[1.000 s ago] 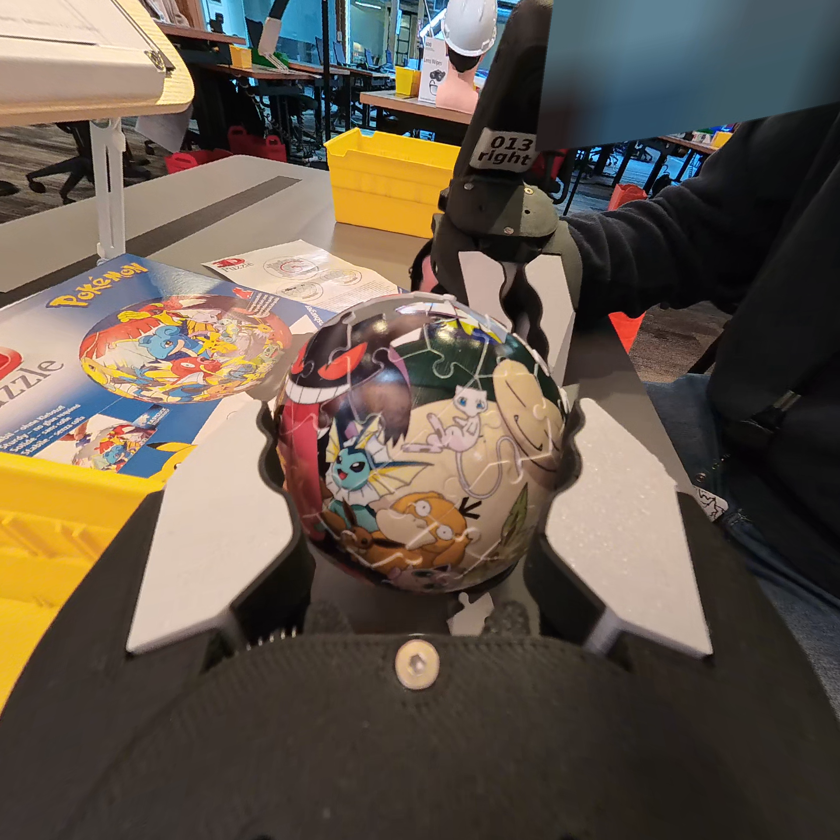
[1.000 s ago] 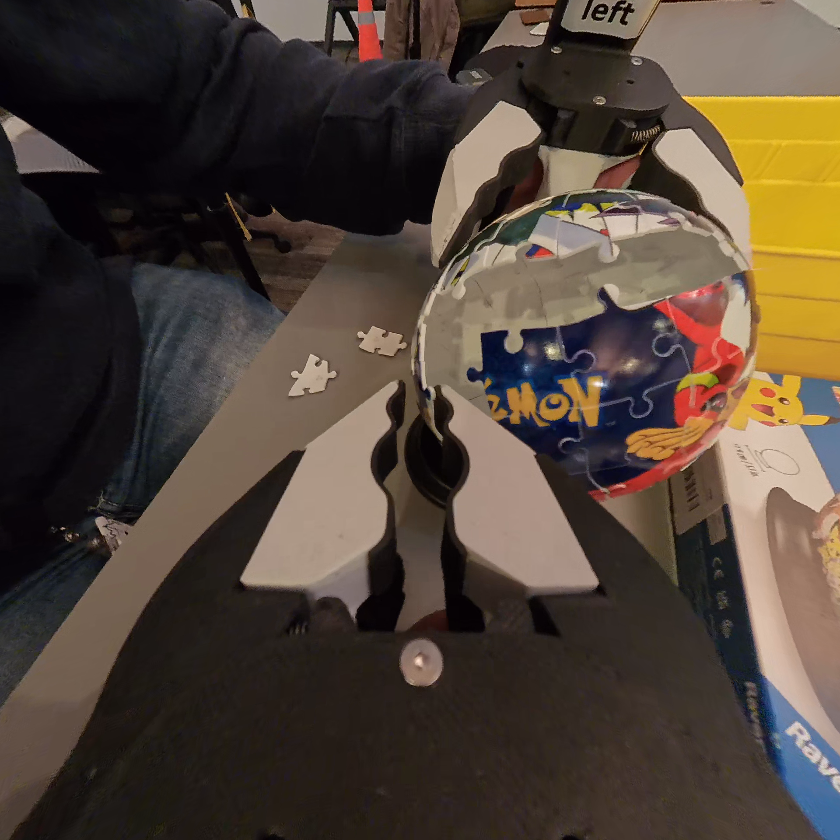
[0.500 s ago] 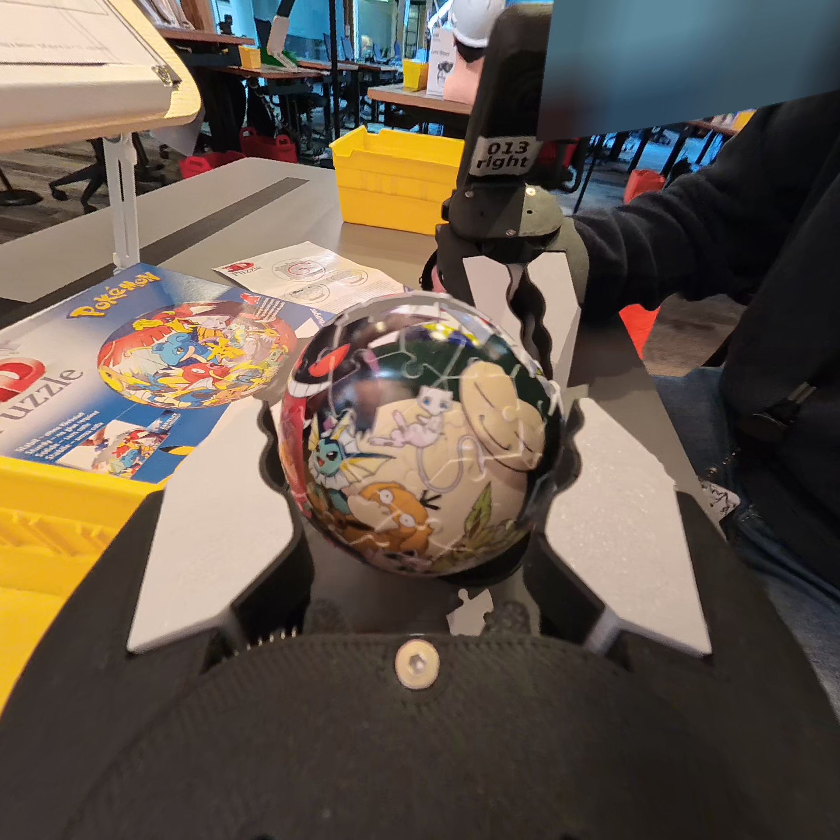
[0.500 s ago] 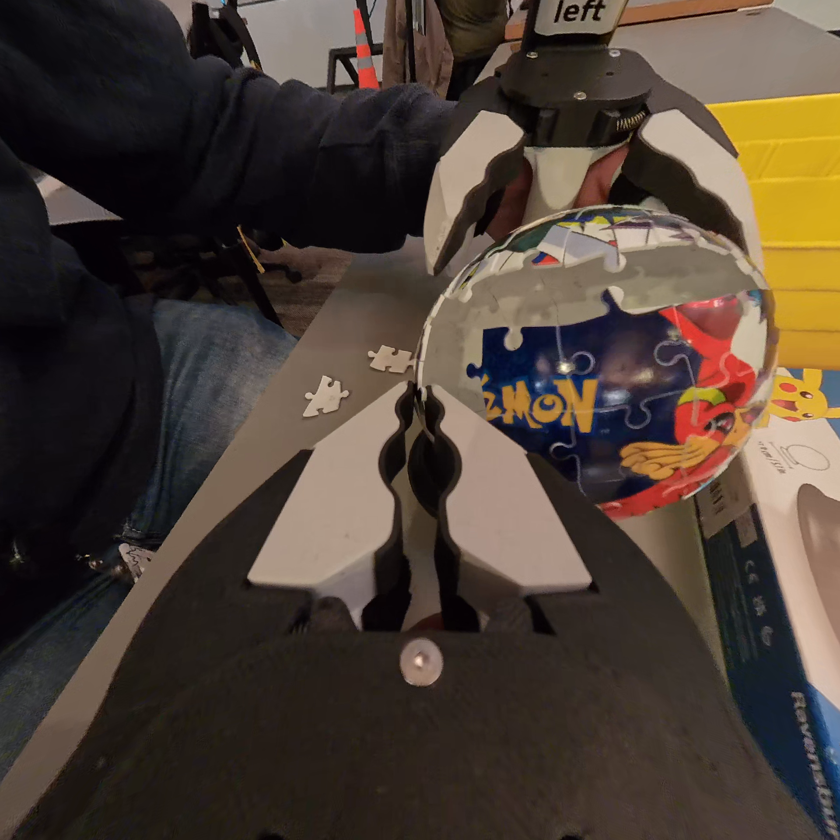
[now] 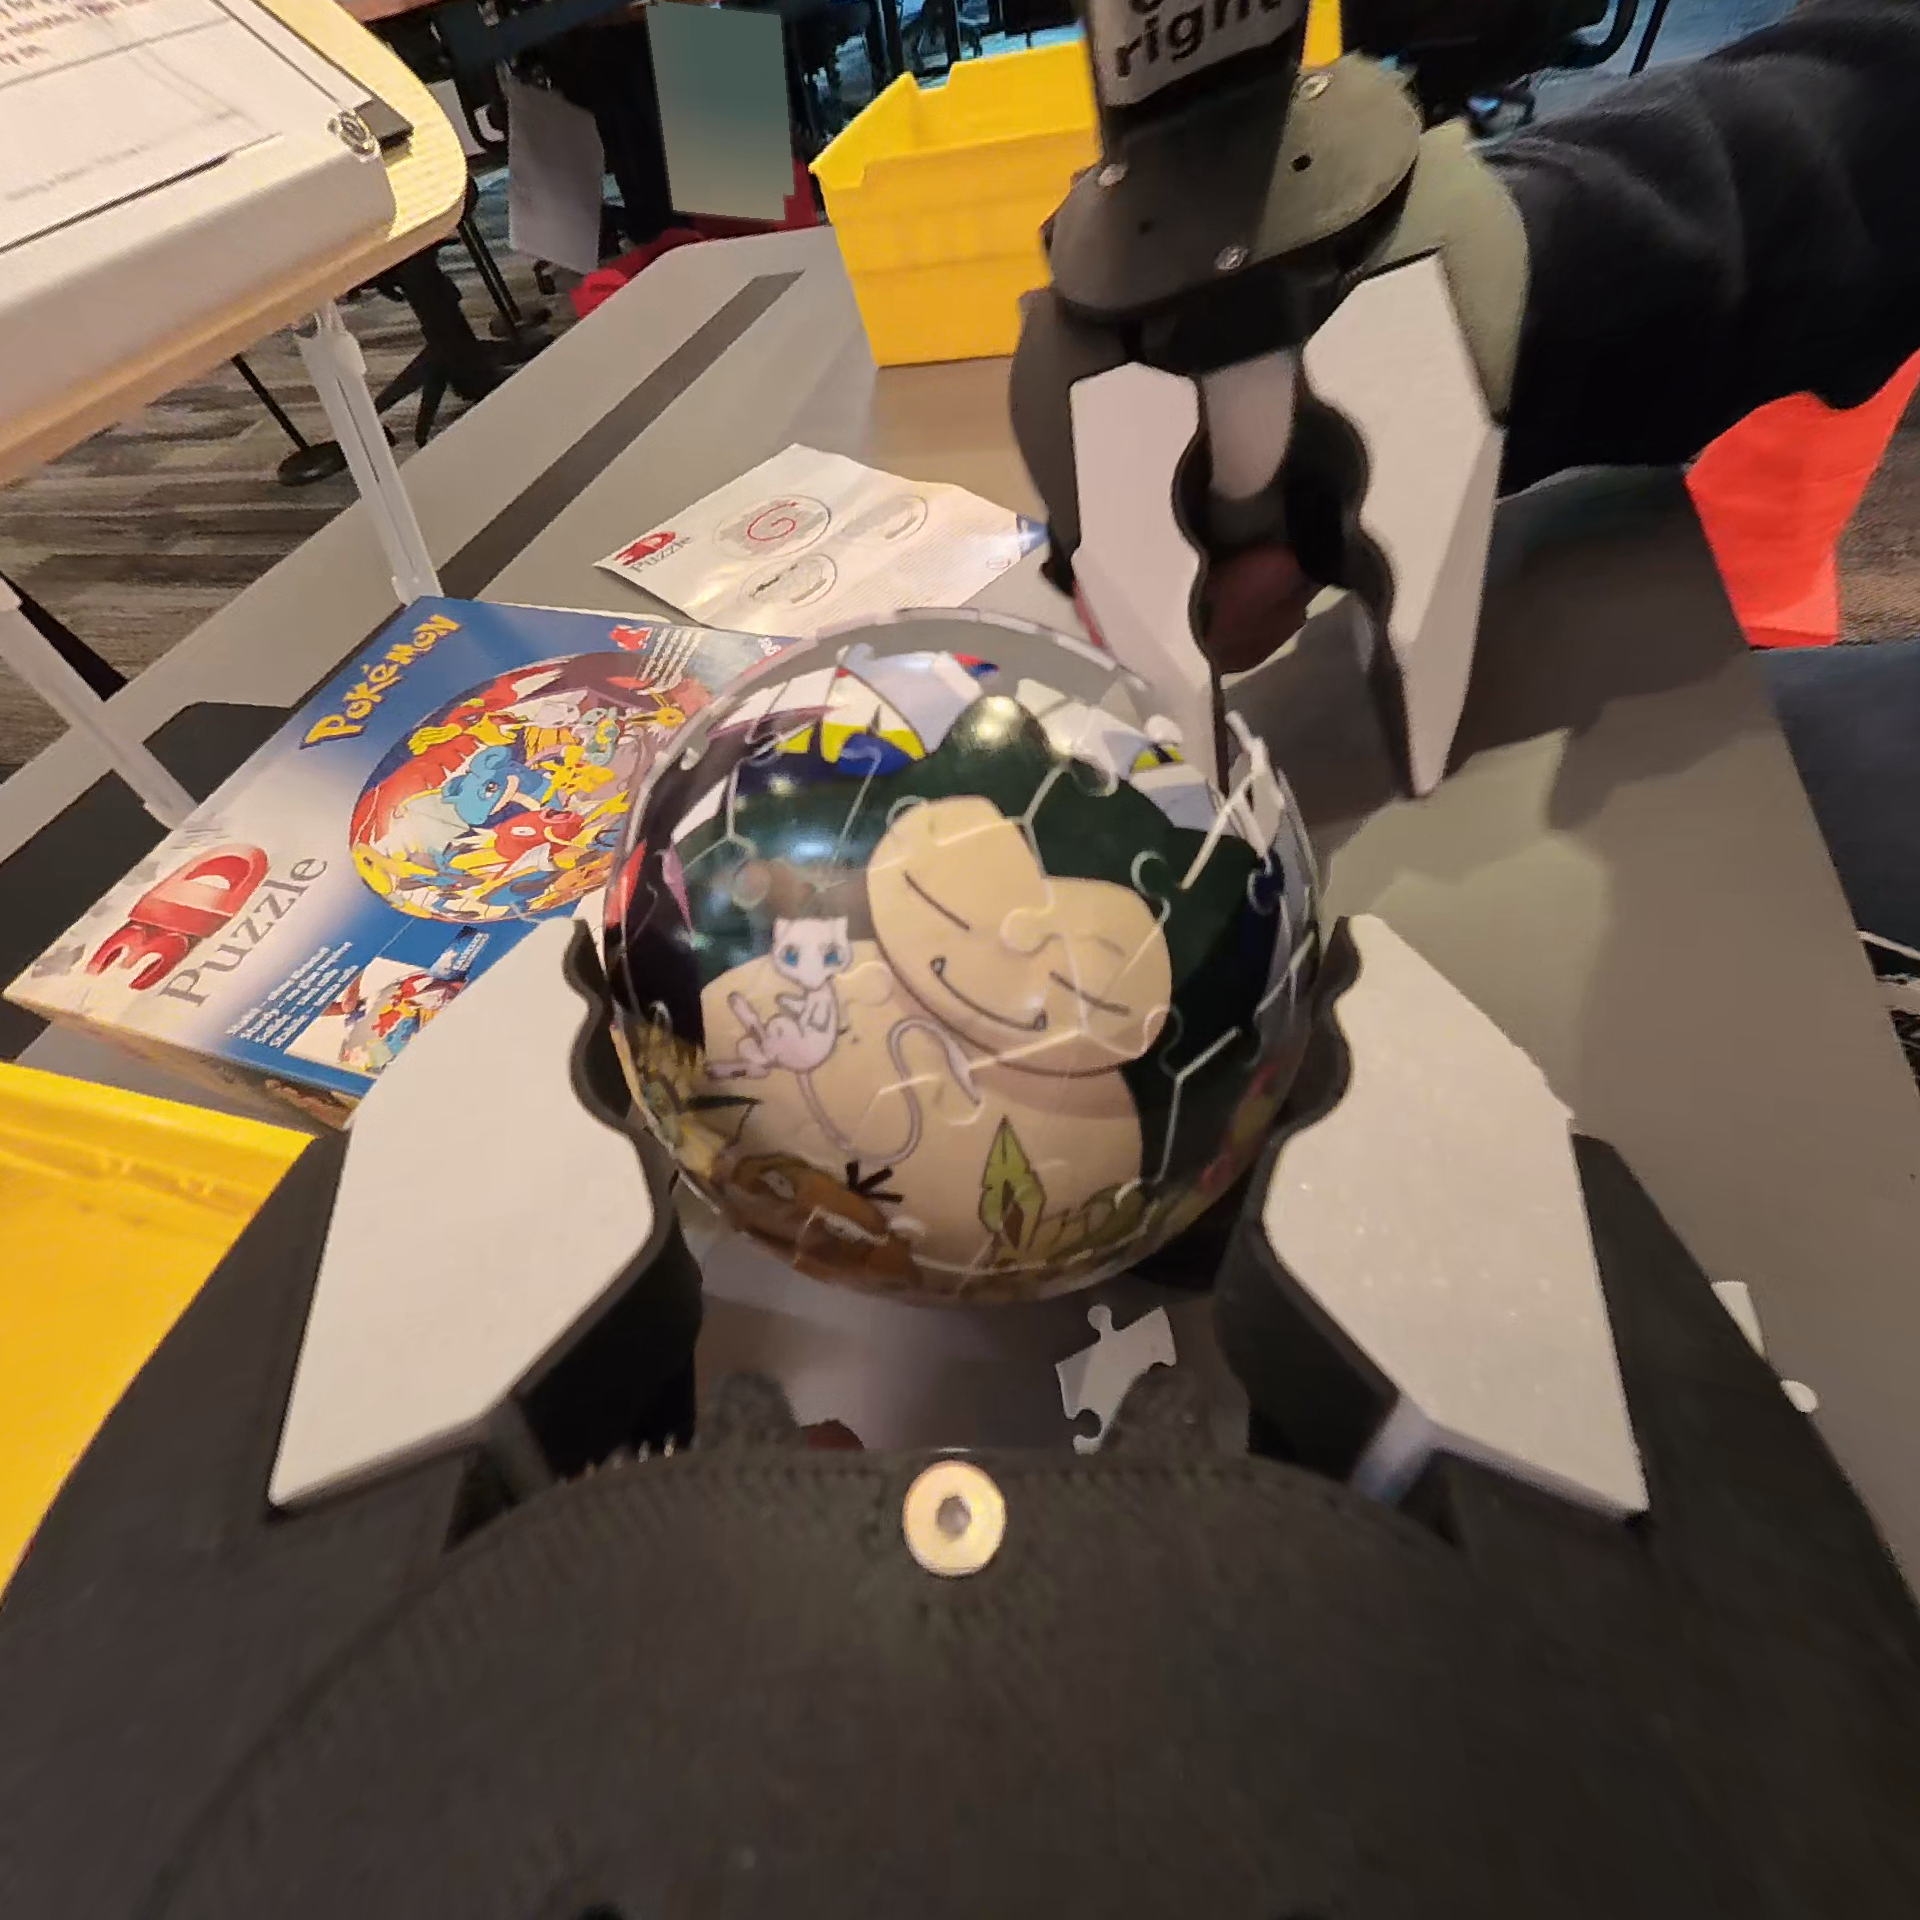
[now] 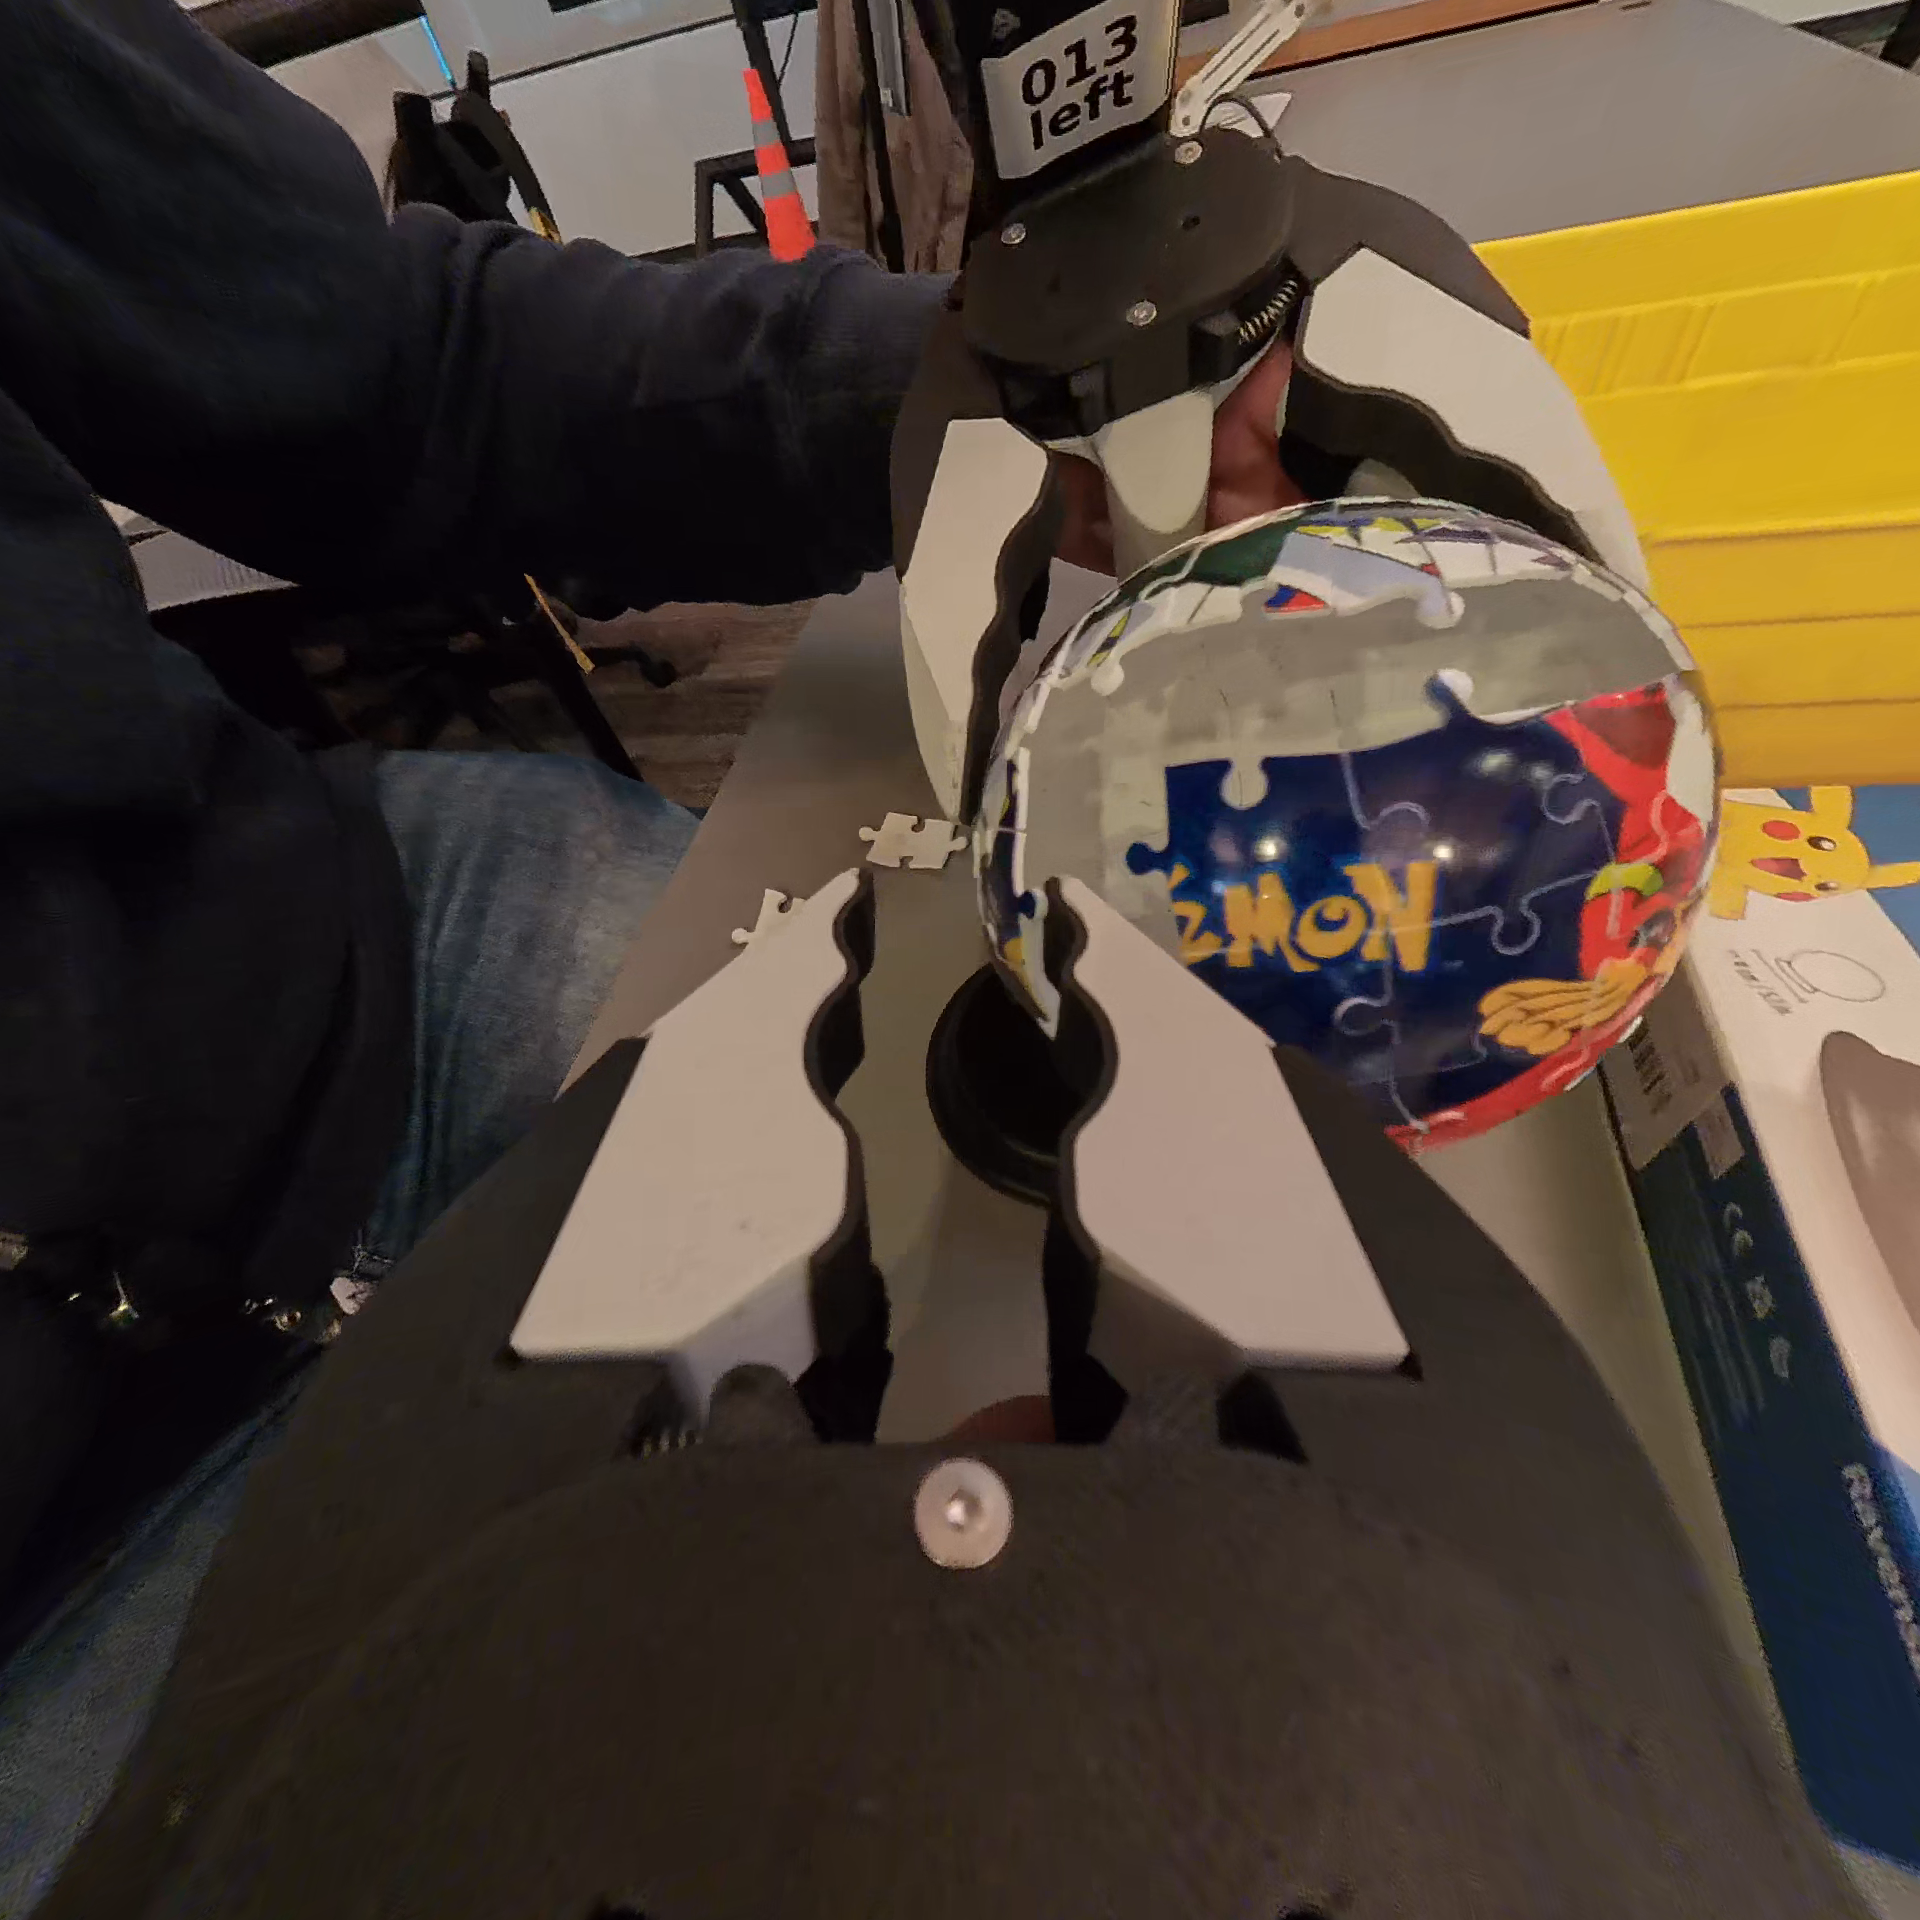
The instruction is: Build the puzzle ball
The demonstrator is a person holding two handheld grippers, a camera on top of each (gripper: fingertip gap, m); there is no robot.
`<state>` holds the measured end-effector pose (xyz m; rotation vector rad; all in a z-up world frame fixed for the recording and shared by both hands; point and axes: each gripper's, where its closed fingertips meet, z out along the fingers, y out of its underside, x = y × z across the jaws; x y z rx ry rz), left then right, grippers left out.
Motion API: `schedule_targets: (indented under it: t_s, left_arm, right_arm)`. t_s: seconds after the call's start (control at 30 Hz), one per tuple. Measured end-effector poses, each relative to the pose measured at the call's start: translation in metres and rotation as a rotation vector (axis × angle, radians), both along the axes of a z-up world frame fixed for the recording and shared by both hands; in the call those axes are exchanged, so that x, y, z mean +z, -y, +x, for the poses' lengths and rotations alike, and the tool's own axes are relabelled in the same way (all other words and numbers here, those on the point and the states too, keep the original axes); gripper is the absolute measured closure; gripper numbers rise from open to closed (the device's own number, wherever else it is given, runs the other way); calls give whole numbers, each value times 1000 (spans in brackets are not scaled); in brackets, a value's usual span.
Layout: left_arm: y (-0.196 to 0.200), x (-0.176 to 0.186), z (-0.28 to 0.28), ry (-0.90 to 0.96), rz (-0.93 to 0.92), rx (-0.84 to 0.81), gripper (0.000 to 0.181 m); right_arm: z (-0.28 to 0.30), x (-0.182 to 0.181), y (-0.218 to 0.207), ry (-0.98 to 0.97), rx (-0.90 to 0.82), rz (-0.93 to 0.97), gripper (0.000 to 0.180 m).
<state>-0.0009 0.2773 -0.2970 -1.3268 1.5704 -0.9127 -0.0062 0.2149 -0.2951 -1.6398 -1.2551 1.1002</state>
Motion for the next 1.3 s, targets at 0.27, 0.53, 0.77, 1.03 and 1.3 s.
schedule_targets:
  t_s: [0.27, 0.53, 0.77, 1.03, 1.3]
  left_arm:
    - [-4, -9, 0, -31, 30, 33, 63]
    - [-3, -4, 5, -55, 66, 43, 51]
    - [2, -21, 14, -140, 149, 34, 47]
    - [-6, -20, 20, -131, 151, 80, 55]
    - [-7, -19, 23, -130, 147, 73, 56]
  right_arm:
    - [7, 0, 2, 28, -80, 35, 129]
    - [3, -2, -1, 12, -106, 2, 135]
    - [-2, -3, 1, -2, -105, -15, 141]
    - [7, -1, 4, 21, -135, -52, 118]
    - [34, 2, 16, 85, -188, -16, 102]
